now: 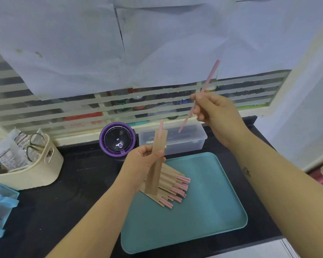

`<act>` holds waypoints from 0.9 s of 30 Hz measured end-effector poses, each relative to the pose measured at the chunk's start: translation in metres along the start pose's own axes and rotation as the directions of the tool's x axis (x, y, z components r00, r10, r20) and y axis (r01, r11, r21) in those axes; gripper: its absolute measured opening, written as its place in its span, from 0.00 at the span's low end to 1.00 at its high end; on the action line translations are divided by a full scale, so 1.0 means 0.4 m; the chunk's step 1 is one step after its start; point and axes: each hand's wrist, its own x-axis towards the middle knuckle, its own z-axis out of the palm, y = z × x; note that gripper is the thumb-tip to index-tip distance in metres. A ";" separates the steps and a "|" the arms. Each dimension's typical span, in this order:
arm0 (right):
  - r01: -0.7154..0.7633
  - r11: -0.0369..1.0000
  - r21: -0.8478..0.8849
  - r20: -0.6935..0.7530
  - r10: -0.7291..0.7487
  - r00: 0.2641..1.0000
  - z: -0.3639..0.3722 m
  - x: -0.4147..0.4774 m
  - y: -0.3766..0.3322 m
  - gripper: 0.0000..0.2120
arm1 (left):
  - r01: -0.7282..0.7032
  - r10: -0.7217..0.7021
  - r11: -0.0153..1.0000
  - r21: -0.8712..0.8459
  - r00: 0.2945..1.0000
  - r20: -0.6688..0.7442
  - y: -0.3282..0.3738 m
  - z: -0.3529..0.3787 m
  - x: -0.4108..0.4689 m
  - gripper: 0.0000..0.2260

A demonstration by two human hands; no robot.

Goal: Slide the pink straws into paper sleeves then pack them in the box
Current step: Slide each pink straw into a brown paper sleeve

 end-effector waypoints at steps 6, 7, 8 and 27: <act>0.120 0.967 -0.225 0.002 -0.123 0.992 0.041 -0.020 -0.041 0.11 | -0.021 0.018 0.998 0.066 0.999 0.040 0.024 0.002 -0.017 0.07; 0.123 0.963 -0.241 -0.009 -0.129 0.992 0.041 -0.019 -0.040 0.11 | -0.024 0.020 0.997 0.078 0.998 0.052 0.027 0.002 -0.020 0.07; 0.129 0.960 -0.250 -0.020 -0.138 0.990 0.042 -0.019 -0.043 0.11 | -0.032 0.026 0.995 0.093 0.998 0.065 0.032 0.000 -0.026 0.07; 0.062 0.973 -0.224 -0.027 -0.070 0.997 0.010 -0.014 -0.043 0.26 | -0.053 0.039 0.995 0.086 0.987 0.157 0.054 0.011 -0.056 0.12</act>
